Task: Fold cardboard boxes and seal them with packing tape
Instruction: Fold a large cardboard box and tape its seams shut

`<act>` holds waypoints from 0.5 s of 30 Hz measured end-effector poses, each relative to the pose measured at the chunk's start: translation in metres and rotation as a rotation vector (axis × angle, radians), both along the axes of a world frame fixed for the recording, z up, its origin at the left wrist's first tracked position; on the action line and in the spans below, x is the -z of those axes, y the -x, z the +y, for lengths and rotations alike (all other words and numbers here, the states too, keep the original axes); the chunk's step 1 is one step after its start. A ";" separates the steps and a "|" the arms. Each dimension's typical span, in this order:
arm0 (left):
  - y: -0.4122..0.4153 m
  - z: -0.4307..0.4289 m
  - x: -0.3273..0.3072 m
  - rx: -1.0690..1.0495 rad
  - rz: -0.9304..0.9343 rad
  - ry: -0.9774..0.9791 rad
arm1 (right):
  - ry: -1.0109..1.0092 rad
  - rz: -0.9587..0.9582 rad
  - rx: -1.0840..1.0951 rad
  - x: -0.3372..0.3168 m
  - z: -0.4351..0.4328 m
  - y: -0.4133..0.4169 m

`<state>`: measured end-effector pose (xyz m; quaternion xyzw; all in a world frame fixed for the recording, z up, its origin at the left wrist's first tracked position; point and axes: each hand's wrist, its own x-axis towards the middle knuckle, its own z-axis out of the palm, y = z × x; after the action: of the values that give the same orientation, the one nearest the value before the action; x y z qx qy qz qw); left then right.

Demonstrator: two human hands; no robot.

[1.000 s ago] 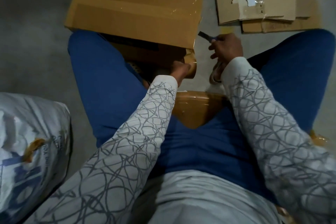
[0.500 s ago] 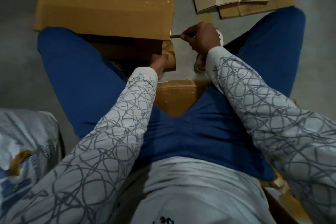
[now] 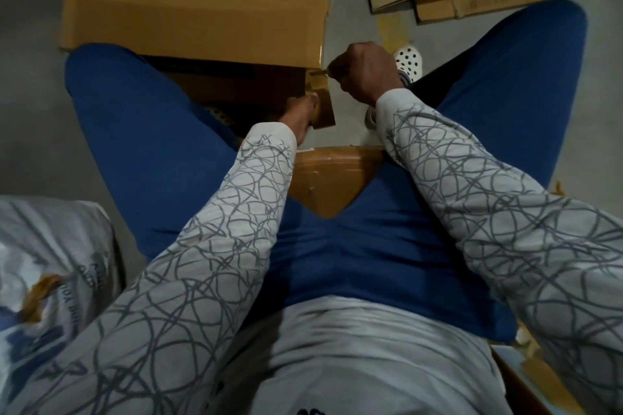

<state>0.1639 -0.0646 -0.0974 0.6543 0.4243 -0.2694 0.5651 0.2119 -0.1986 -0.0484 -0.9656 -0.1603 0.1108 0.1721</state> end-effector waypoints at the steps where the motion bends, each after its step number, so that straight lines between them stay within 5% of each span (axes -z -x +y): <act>1: -0.001 -0.001 0.002 -0.003 -0.005 0.003 | 0.006 -0.011 0.002 0.001 -0.001 0.000; 15: -0.003 -0.001 0.007 -0.151 -0.208 -0.106 | -0.025 -0.053 0.009 0.003 0.000 0.007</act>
<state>0.1671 -0.0651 -0.1047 0.6735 0.4254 -0.1342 0.5894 0.2046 -0.1988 -0.0510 -0.9667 -0.1618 0.0822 0.1804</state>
